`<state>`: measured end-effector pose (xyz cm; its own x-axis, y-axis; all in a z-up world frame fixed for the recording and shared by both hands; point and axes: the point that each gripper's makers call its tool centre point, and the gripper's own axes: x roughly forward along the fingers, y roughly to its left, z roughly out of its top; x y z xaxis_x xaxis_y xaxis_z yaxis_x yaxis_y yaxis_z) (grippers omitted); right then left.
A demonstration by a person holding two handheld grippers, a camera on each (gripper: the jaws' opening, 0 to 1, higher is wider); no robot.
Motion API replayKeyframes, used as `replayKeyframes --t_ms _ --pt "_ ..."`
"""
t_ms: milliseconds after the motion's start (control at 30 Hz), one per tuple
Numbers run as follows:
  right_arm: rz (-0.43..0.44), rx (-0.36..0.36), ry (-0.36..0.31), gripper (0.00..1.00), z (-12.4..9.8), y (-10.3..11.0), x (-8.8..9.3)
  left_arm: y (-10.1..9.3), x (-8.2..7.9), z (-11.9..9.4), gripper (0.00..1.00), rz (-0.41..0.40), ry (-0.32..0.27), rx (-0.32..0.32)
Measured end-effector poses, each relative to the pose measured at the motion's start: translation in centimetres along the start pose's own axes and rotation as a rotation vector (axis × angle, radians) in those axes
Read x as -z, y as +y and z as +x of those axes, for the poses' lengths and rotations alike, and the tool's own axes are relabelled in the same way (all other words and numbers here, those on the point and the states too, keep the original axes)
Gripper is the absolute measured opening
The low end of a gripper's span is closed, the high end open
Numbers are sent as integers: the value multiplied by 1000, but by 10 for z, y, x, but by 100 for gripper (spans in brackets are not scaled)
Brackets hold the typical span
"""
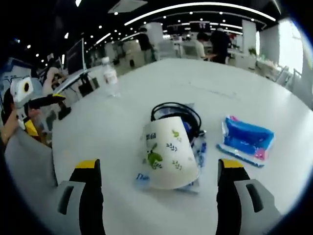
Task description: Arrange the tabletop items into an orderly group along one side of the table until the central work area is clear of visible clutter.
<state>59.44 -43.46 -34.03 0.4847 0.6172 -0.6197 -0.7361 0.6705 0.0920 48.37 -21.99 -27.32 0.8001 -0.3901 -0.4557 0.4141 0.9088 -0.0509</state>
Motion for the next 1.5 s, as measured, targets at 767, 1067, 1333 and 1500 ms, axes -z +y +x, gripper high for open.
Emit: replayKeyframes --t_ms 767,1067,1333,1500 --pt "-117 44 42 46 5 -12 14 -2 2 0 99 14 16 8" --pt "-168 -8 71 45 2 2 11 -5 2 1 99 20 16 19" --pt "-264 -85 63 44 0 33 -1 -9 0 2 99 16 7 39" --pt "-392 -126 91 44 4 51 1 -15 3 4 98 41 23 64"
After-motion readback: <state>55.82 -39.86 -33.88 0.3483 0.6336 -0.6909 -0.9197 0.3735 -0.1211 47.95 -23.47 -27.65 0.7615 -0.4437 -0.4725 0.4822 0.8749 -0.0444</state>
